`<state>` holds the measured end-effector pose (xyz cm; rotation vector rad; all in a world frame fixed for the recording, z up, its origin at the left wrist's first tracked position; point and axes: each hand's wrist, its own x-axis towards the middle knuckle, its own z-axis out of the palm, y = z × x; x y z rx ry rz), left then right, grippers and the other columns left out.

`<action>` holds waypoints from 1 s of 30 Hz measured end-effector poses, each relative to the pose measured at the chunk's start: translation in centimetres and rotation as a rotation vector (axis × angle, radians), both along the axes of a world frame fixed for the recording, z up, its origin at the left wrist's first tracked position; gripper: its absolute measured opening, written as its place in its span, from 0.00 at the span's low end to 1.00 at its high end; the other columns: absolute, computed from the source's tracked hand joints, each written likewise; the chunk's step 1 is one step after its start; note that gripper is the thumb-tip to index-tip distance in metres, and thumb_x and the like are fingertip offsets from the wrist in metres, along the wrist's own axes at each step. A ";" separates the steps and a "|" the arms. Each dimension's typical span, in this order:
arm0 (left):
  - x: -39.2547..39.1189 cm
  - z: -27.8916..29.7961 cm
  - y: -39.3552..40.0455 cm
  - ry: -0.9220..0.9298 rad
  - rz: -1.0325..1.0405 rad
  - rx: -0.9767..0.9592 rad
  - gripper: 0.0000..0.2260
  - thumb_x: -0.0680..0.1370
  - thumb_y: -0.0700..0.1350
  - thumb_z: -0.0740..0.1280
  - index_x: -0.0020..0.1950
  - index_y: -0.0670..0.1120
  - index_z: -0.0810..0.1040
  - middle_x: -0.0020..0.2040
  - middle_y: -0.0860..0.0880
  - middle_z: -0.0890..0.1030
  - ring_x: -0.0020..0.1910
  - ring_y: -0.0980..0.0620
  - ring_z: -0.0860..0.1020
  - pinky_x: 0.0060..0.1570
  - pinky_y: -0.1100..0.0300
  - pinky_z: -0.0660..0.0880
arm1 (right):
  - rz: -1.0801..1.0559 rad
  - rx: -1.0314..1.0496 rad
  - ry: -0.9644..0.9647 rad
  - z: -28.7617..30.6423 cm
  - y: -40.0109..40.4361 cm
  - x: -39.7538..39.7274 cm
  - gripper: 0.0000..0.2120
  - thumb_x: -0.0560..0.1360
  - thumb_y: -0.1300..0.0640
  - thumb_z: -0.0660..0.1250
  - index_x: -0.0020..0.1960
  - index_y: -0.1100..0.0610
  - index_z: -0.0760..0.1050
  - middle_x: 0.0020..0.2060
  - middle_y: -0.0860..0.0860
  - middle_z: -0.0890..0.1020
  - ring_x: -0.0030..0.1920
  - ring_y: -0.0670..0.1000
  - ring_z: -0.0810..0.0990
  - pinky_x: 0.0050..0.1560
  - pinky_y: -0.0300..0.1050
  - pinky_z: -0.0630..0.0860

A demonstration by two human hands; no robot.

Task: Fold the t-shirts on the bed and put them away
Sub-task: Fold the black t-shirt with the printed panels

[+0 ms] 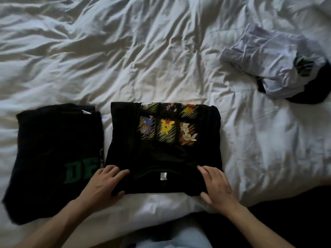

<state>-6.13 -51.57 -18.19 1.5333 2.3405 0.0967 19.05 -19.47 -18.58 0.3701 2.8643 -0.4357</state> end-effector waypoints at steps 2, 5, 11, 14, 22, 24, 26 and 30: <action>0.6 -0.1 0.4 0.039 0.006 -0.009 0.23 0.68 0.58 0.66 0.61 0.53 0.78 0.50 0.53 0.78 0.53 0.48 0.77 0.43 0.54 0.76 | 0.026 0.040 -0.028 0.3 -0.3 -0.9 0.37 0.58 0.53 0.72 0.68 0.53 0.73 0.59 0.56 0.76 0.57 0.58 0.76 0.61 0.56 0.74; 1.0 0.2 0.7 0.079 0.037 0.045 0.16 0.70 0.52 0.61 0.54 0.52 0.80 0.44 0.52 0.78 0.48 0.45 0.79 0.39 0.55 0.75 | -0.014 0.051 -0.067 0.4 -0.6 -1.7 0.28 0.65 0.60 0.57 0.63 0.49 0.78 0.60 0.59 0.77 0.59 0.61 0.78 0.57 0.63 0.77; 0.7 1.5 0.3 -0.020 0.061 -0.015 0.19 0.75 0.69 0.61 0.47 0.57 0.83 0.41 0.57 0.77 0.46 0.53 0.78 0.40 0.58 0.72 | 0.172 0.033 -0.121 0.0 1.2 0.3 0.33 0.70 0.41 0.61 0.74 0.45 0.66 0.72 0.55 0.69 0.72 0.57 0.65 0.70 0.62 0.62; -1.2 2.0 3.0 -0.070 0.392 0.151 0.17 0.78 0.64 0.60 0.45 0.55 0.83 0.41 0.56 0.78 0.41 0.54 0.79 0.36 0.59 0.73 | -0.100 -0.085 0.050 0.9 2.4 -1.0 0.31 0.75 0.30 0.55 0.72 0.47 0.69 0.69 0.54 0.71 0.69 0.55 0.68 0.64 0.63 0.72; -6.4 -0.3 11.9 -0.251 1.165 0.063 0.32 0.77 0.58 0.67 0.75 0.42 0.63 0.68 0.35 0.68 0.67 0.33 0.68 0.64 0.41 0.68 | -0.815 -0.318 0.102 1.5 4.4 -10.2 0.36 0.78 0.45 0.67 0.79 0.50 0.54 0.75 0.58 0.58 0.75 0.59 0.58 0.72 0.53 0.60; -7.6 -0.6 13.4 -0.278 1.185 0.114 0.33 0.77 0.59 0.68 0.73 0.40 0.65 0.67 0.35 0.70 0.66 0.34 0.70 0.64 0.42 0.68 | -0.943 -0.371 0.152 1.3 5.4 -12.4 0.38 0.77 0.46 0.68 0.80 0.53 0.52 0.74 0.60 0.59 0.74 0.60 0.60 0.72 0.54 0.61; -9.8 -1.1 14.4 -0.414 1.260 0.269 0.32 0.75 0.60 0.69 0.69 0.40 0.69 0.64 0.38 0.75 0.64 0.38 0.74 0.62 0.47 0.71 | -1.085 -0.425 0.189 0.8 7.2 -14.4 0.39 0.76 0.45 0.69 0.79 0.57 0.54 0.72 0.62 0.64 0.71 0.62 0.65 0.70 0.54 0.65; -14.5 -2.0 14.7 -0.710 1.507 0.519 0.34 0.66 0.66 0.73 0.59 0.42 0.77 0.55 0.43 0.82 0.51 0.44 0.82 0.58 0.49 0.78 | -1.277 -0.650 0.319 0.2 11.0 -17.5 0.22 0.75 0.44 0.71 0.62 0.57 0.74 0.59 0.57 0.80 0.57 0.58 0.79 0.59 0.51 0.76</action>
